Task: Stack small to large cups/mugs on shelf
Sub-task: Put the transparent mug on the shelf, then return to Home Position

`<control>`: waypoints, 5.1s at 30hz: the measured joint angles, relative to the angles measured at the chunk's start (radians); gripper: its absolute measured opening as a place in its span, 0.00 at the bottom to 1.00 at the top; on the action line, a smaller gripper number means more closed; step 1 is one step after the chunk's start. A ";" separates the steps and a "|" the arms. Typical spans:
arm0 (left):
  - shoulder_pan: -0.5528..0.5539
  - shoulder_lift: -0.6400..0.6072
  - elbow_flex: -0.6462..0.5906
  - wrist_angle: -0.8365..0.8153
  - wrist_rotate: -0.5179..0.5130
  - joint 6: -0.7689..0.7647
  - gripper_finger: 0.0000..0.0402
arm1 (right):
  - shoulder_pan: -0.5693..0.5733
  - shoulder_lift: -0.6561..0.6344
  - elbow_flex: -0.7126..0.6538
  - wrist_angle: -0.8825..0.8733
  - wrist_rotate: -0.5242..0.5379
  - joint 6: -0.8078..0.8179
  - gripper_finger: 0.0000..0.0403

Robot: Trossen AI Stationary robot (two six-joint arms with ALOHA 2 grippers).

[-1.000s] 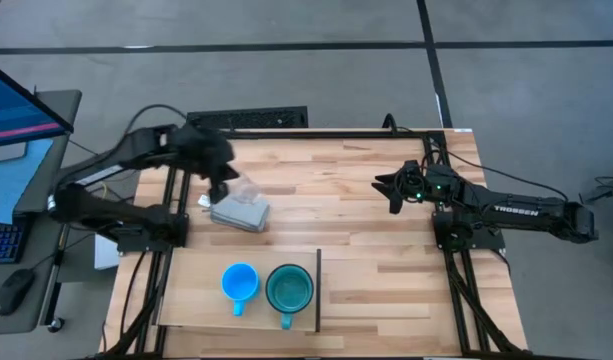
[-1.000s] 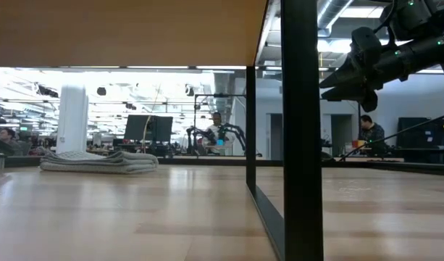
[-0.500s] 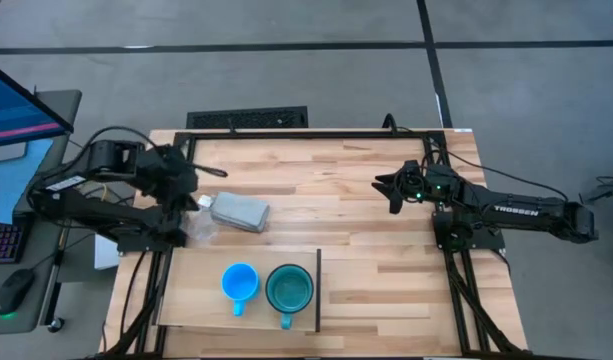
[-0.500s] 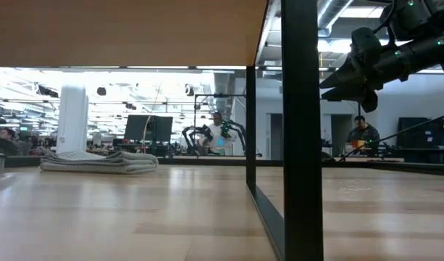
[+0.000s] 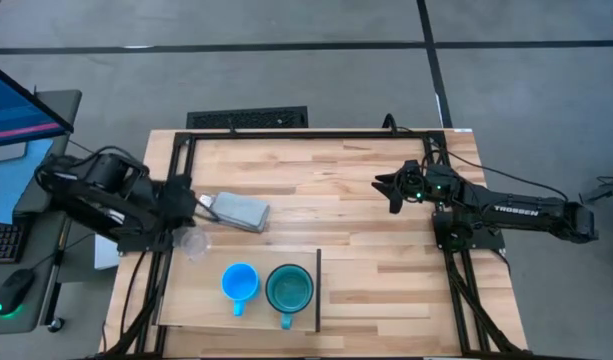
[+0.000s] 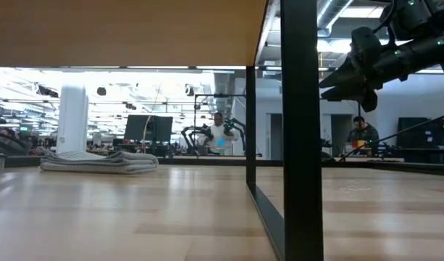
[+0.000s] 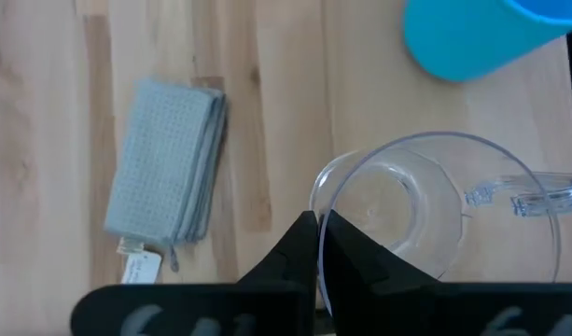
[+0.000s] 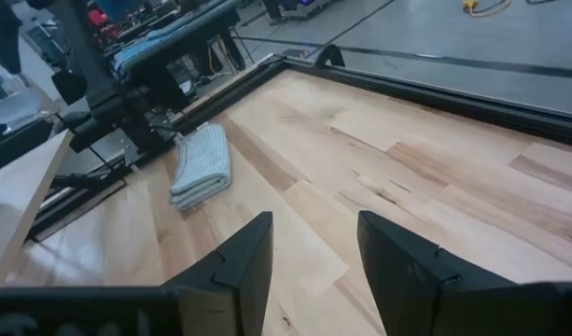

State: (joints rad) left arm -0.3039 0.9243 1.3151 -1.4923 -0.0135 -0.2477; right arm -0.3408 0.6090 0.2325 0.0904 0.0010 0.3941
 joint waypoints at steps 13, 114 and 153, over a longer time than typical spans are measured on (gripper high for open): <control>-0.346 0.061 -0.019 0.019 -0.142 -0.247 0.00 | 0.000 0.000 0.000 0.000 0.000 0.133 0.45; -0.400 0.223 0.001 0.189 -0.144 -0.146 0.17 | 0.000 0.000 0.000 -0.010 0.000 0.130 0.45; -0.400 -0.253 0.003 0.180 -1.047 -0.299 0.17 | -0.002 0.000 0.000 0.022 0.014 0.130 0.45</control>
State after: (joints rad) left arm -0.7044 0.6711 1.3178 -1.3122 -1.0600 -0.5471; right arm -0.3428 0.6094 0.2325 0.1125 0.0147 0.5238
